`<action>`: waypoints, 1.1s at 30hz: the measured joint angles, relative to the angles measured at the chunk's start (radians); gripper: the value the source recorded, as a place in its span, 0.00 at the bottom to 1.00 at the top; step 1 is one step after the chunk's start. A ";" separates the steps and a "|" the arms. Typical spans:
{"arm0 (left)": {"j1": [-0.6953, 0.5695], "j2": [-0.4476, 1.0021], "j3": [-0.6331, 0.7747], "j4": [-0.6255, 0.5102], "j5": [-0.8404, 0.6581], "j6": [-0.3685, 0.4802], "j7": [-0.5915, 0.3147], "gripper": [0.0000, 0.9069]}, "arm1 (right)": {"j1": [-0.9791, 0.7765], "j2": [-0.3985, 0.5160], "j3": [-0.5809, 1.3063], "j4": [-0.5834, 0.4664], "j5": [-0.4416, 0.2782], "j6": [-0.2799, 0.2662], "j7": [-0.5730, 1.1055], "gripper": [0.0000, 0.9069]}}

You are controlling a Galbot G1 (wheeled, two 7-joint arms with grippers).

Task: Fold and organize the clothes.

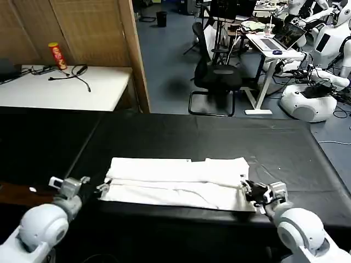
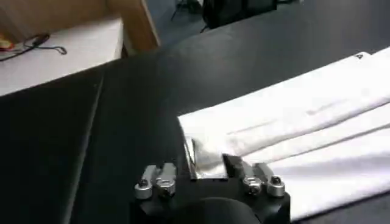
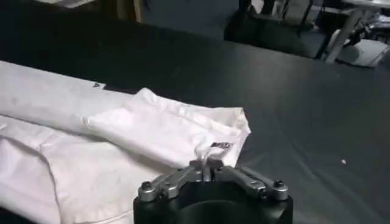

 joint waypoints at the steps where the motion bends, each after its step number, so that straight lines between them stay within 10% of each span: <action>1: -0.002 -0.004 -0.010 -0.002 -0.014 0.000 -0.003 0.97 | 0.004 0.005 0.011 0.000 0.010 0.000 0.004 0.97; 23: -0.425 -0.227 0.138 0.445 -0.112 -0.045 -0.010 0.97 | 0.322 0.235 -0.099 -0.399 -0.081 0.146 0.030 0.97; 28: -0.436 -0.248 0.144 0.489 -0.111 -0.048 0.013 0.97 | 0.352 0.278 -0.115 -0.466 -0.110 0.150 0.031 0.75; 31: -0.438 -0.253 0.145 0.505 -0.110 -0.052 0.023 0.19 | 0.353 0.292 -0.116 -0.477 -0.116 0.148 0.032 0.62; 33: -0.439 -0.254 0.145 0.512 -0.108 -0.056 0.023 0.16 | 0.350 0.294 -0.117 -0.477 -0.118 0.145 0.033 0.58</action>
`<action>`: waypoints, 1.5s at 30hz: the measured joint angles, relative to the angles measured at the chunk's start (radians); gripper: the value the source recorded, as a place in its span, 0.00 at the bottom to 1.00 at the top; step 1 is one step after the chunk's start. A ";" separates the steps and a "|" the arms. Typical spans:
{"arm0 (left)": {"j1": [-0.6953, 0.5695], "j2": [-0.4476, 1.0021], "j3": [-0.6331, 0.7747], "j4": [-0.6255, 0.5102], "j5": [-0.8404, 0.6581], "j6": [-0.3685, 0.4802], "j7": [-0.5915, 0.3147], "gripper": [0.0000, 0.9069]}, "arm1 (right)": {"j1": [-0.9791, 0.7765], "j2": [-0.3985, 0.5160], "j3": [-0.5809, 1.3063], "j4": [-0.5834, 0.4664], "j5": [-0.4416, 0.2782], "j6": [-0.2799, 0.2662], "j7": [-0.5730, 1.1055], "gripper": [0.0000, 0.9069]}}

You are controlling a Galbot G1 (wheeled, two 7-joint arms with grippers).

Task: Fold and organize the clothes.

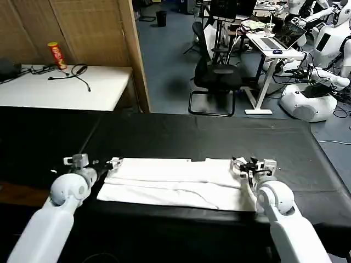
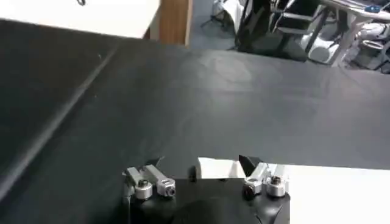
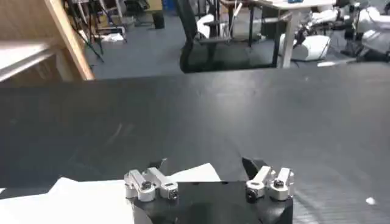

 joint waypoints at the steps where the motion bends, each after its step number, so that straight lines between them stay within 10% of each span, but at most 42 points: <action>1: 0.001 0.000 0.000 0.001 0.001 -0.001 -0.001 0.14 | -0.001 0.000 0.000 0.000 0.000 0.000 0.000 0.49; 3: 0.006 0.003 -0.003 0.001 0.001 -0.003 0.000 0.09 | -0.002 0.001 0.001 -0.002 -0.001 0.000 0.000 0.16; 5: 0.012 0.005 -0.004 -0.005 0.001 -0.004 0.004 0.01 | -0.003 0.002 0.002 -0.004 -0.005 0.000 0.000 0.08; 22: -0.007 -0.004 0.052 0.006 0.244 -0.130 0.105 0.00 | -0.017 0.046 0.028 -0.007 -0.074 0.069 0.060 0.00; 23: -0.019 -0.009 0.063 0.018 0.254 -0.134 0.105 0.00 | -0.017 0.048 0.031 -0.007 -0.073 0.068 0.054 0.71; 24: -0.030 -0.013 0.073 0.031 0.262 -0.138 0.105 0.66 | -0.019 0.048 0.034 -0.006 -0.073 0.065 0.041 0.97; 25: -0.044 -0.017 0.082 0.046 0.266 -0.139 0.104 0.97 | -0.022 0.046 0.036 -0.003 -0.073 0.063 0.022 0.97; 45: 0.017 0.025 0.025 -0.076 0.193 -0.152 0.062 0.97 | -0.167 -0.026 0.128 0.219 -0.050 0.074 -0.089 0.97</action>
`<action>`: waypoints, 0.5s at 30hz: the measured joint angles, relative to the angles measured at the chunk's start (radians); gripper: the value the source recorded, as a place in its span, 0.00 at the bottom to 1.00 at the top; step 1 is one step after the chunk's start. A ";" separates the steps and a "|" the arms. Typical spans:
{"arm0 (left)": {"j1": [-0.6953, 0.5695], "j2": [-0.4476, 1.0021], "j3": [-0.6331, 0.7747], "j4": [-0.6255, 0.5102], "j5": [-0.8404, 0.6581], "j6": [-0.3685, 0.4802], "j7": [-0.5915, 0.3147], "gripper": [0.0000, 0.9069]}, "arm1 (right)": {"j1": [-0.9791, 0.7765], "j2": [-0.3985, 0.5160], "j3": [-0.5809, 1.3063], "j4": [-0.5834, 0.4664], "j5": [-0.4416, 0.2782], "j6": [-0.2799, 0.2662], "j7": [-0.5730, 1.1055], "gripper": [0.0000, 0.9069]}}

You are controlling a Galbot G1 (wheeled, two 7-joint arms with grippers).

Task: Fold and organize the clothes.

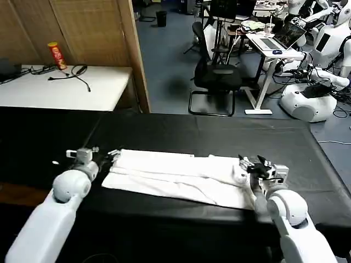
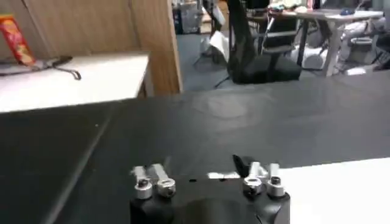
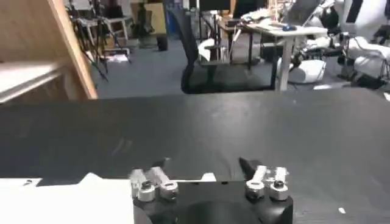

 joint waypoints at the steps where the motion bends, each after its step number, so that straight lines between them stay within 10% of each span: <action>1: 0.022 -0.005 -0.011 -0.019 0.004 -0.008 0.003 0.97 | -0.011 -0.001 0.007 0.015 0.005 0.001 -0.001 0.97; 15: 0.206 -0.097 -0.094 -0.080 0.042 -0.080 0.048 0.97 | -0.100 -0.001 0.067 0.118 0.019 0.013 -0.002 0.97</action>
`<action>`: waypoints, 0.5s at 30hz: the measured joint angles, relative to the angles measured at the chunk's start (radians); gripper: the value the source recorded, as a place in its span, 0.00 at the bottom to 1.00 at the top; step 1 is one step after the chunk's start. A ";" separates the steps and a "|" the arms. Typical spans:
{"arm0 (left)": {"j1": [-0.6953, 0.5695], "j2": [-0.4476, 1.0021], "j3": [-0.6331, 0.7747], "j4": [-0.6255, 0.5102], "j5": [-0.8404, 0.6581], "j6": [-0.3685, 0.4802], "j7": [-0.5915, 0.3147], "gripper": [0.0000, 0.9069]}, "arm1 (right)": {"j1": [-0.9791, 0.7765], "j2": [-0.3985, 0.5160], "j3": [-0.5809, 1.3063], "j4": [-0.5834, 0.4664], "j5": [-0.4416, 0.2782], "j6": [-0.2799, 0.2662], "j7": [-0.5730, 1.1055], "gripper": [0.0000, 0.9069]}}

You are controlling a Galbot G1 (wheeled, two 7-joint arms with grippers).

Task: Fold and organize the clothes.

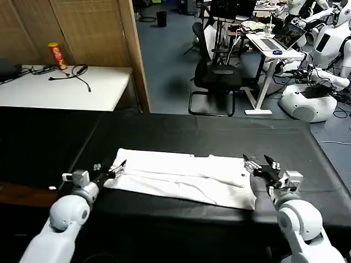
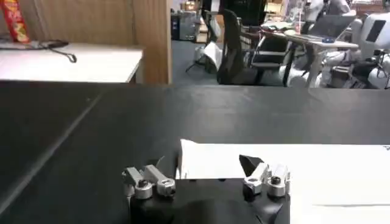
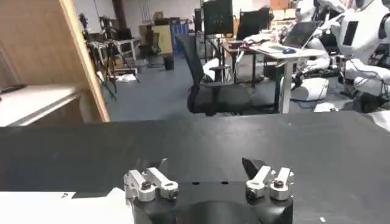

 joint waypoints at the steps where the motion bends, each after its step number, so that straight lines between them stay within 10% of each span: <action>1: 0.004 -0.003 0.000 0.003 0.008 -0.003 0.001 0.97 | -0.003 0.001 0.002 0.002 0.000 0.001 0.000 0.97; 10: 0.026 -0.026 -0.003 0.026 0.034 -0.015 0.008 0.75 | -0.016 0.017 0.007 0.006 -0.005 0.006 0.000 0.97; 15: 0.029 -0.039 -0.001 0.027 0.043 -0.020 0.015 0.23 | -0.014 0.028 0.001 0.010 -0.006 0.005 0.001 0.97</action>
